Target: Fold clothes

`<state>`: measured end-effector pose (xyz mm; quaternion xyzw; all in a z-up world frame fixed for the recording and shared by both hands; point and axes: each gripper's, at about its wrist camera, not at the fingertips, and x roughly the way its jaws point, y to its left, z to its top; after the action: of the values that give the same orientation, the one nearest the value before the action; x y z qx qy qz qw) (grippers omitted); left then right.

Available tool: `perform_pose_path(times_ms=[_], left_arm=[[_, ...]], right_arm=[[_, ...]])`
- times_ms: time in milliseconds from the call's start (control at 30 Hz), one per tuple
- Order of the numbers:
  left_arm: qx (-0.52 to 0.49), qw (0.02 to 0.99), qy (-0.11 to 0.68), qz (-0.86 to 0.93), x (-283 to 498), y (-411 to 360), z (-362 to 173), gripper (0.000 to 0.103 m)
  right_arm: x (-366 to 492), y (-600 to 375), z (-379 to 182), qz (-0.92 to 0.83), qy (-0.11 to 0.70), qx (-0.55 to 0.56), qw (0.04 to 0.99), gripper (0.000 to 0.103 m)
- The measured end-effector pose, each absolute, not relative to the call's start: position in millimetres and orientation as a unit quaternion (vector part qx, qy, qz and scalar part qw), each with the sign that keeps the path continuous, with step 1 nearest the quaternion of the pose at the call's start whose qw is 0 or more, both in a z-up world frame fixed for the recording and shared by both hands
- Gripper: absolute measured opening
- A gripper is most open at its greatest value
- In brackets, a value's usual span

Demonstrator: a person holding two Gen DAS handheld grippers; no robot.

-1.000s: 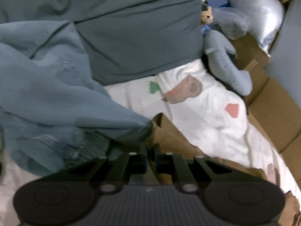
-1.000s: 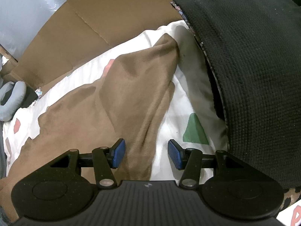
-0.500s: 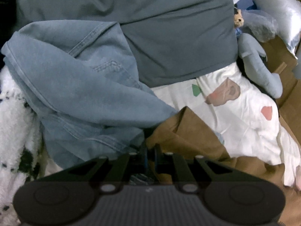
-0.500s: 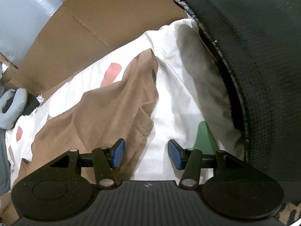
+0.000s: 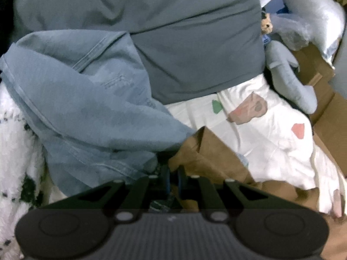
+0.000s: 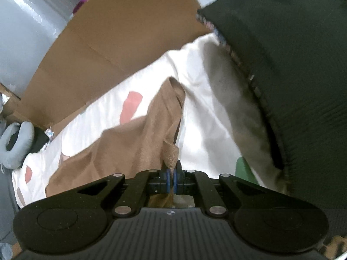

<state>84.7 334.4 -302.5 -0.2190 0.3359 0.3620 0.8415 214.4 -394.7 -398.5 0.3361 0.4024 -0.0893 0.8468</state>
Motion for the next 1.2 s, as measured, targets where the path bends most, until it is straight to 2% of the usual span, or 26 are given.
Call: perform_pose_path(times_ms=[467,1200], left_arm=[[-0.243,0.842,0.347,0.333,56,327,-284,0.007],[-0.292,0.78,0.41,0.372,-44,312,-318,0.007]], right_arm=[[158,-415,-346,-0.14,0.417,0.312,0.842,0.001],[50,-414,-377,-0.203,0.478,0.334,0.786,0.001]])
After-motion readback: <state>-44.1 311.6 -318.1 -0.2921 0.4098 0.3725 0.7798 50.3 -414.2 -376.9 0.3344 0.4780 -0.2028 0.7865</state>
